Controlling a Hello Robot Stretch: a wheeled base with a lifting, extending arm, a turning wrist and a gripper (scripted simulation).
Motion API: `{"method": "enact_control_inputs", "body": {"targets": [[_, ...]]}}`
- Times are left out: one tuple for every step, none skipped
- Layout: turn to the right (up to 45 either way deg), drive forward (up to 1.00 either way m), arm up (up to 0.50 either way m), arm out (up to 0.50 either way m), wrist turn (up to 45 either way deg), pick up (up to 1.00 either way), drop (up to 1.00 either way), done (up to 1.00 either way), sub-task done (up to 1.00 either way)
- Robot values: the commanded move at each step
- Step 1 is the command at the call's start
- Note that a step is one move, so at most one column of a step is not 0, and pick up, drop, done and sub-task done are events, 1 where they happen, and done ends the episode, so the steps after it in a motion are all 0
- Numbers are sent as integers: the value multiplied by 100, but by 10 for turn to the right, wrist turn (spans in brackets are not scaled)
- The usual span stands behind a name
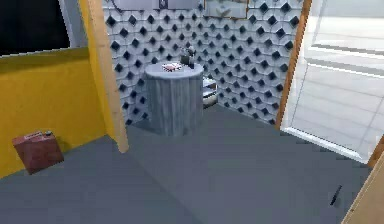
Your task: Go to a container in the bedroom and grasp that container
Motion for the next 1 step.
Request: {"method": "enact_control_inputs", "body": {"targets": [[0, 55, 0, 0, 0, 0, 0, 0, 0]]}}
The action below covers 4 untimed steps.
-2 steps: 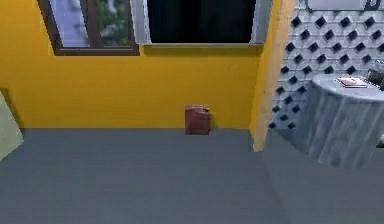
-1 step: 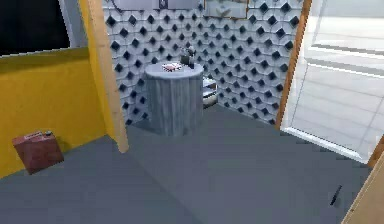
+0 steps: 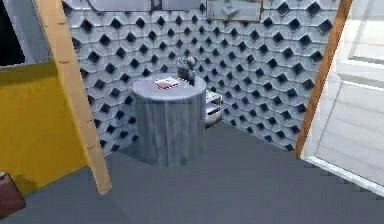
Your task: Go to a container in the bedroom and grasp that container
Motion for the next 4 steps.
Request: {"method": "enact_control_inputs", "body": {"targets": [[420, 0, 0, 0, 0, 0, 0, 0, 0], [0, 65, 0, 0, 0, 0, 0, 0, 0], [450, 0, 0, 0, 0, 0, 0, 0, 0], [450, 0, 0, 0, 0, 0, 0, 0, 0]]}}
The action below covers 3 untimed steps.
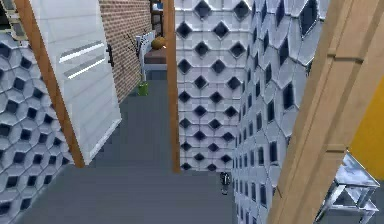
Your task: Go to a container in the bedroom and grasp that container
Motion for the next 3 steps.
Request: {"method": "enact_control_inputs", "body": {"targets": [[0, 30, 0, 0, 0, 0, 0, 0, 0], [-180, 0, 0, 0, 0, 0, 0, 0, 0], [0, 100, 0, 0, 0, 0, 0, 0, 0]]}}
